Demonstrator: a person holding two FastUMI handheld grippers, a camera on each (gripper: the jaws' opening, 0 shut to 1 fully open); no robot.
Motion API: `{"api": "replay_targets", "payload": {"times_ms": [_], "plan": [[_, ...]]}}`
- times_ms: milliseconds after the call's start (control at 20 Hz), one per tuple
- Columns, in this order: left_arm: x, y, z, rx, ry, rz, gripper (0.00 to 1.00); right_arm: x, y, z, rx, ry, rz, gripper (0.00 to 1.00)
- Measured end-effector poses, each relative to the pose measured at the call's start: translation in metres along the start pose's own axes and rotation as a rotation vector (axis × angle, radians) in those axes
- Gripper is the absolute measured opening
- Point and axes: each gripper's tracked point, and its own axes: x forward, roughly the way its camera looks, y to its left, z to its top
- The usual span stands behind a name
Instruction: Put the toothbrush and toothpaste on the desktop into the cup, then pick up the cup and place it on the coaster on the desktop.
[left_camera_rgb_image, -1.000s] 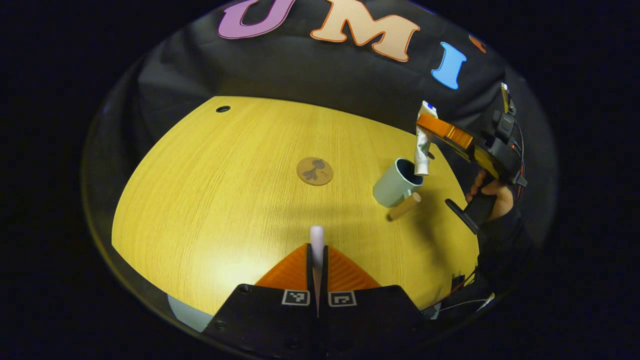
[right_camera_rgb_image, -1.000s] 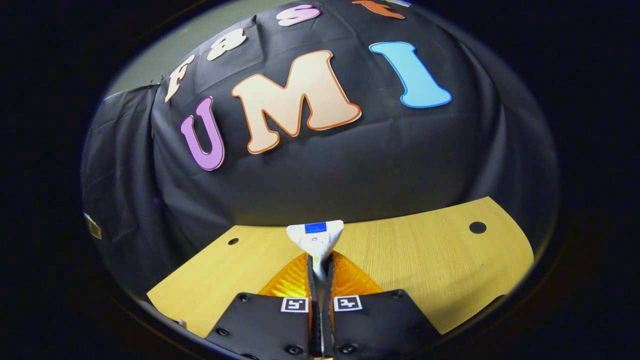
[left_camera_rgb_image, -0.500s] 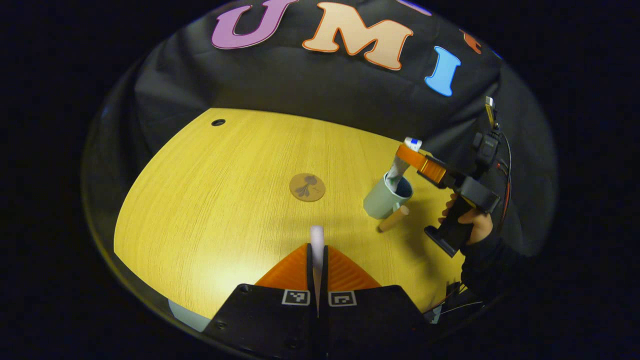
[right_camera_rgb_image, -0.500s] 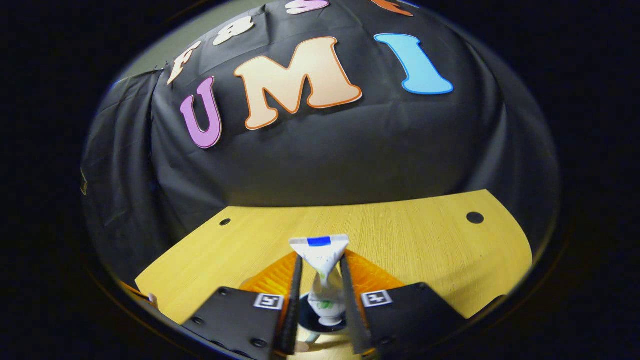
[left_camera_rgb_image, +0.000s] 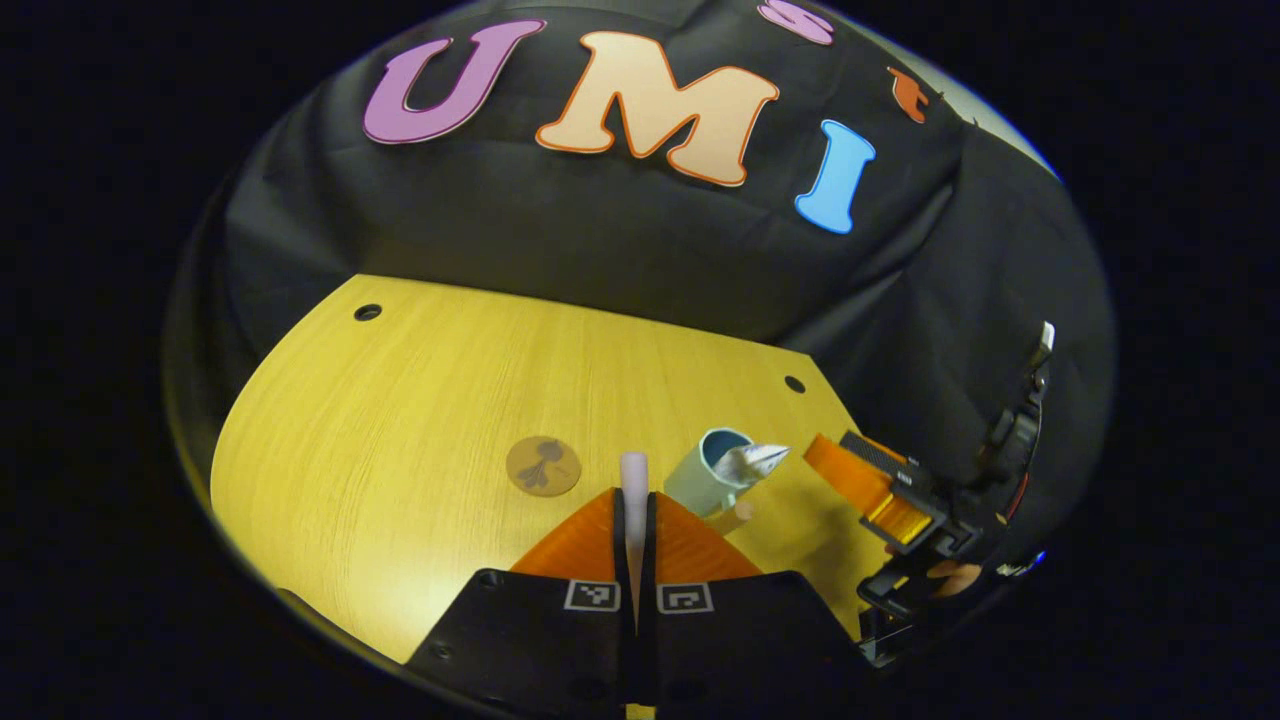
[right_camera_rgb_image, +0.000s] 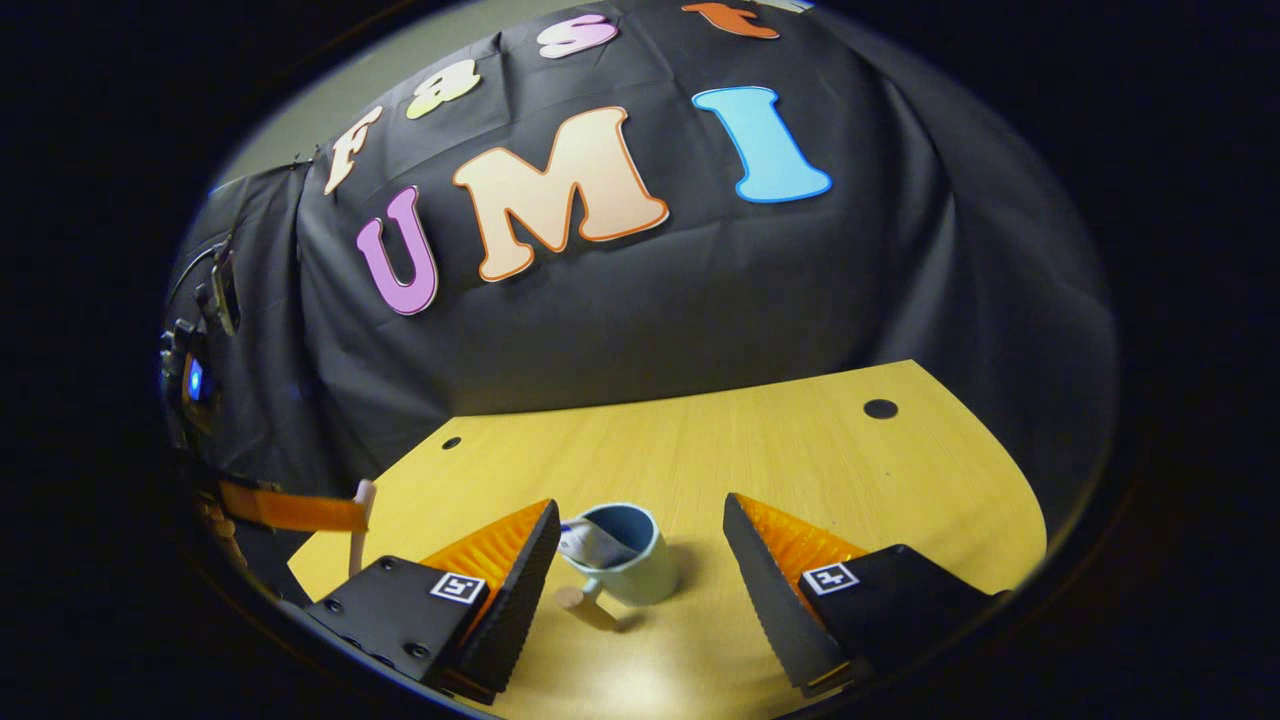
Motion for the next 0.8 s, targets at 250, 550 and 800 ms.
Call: {"api": "replay_targets", "payload": {"times_ms": [250, 550, 800], "plan": [[0.033, -0.030, 0.053, 0.059, -0.095, -0.067, 0.00, -0.041, -0.039, -0.014, 0.022, 0.021, -0.069, 0.99], [0.081, -0.066, 0.098, 0.120, -0.186, -0.132, 0.00, -0.073, -0.071, -0.024, 0.053, 0.041, -0.134, 0.99], [0.119, -0.089, 0.114, 0.107, -0.247, -0.175, 0.00, -0.088, -0.084, -0.031, 0.058, 0.061, -0.158, 0.99]]}}
